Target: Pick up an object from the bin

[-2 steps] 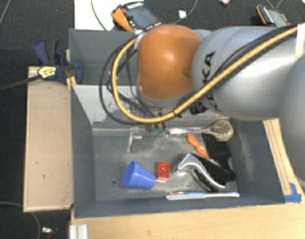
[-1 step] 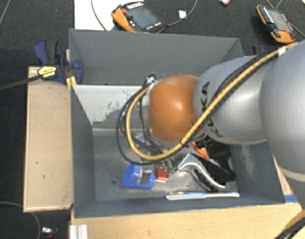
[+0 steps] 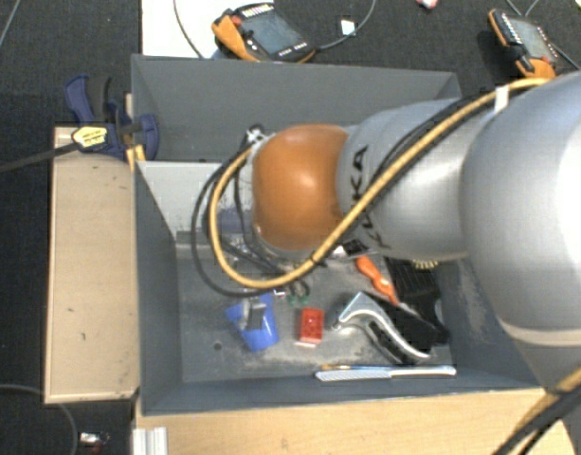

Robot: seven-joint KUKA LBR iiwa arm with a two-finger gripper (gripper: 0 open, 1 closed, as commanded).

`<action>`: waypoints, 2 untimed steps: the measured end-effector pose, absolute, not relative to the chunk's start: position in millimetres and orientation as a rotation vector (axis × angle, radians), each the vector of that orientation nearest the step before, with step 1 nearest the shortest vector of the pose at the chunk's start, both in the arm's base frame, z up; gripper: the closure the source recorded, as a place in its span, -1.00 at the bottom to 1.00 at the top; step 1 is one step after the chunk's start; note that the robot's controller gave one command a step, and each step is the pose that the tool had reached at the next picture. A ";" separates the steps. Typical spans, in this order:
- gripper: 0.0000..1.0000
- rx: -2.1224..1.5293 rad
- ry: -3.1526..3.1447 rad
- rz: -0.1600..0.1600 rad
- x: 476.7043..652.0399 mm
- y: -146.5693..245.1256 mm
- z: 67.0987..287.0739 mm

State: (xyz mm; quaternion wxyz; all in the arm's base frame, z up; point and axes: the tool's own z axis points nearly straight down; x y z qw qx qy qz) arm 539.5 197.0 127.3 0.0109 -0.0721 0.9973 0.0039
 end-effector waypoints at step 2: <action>-1.00 -0.031 3.149 -0.003 511.6 178.4 199.4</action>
Offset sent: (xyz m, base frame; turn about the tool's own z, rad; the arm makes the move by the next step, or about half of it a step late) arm -0.0140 -0.0076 0.1123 0.0847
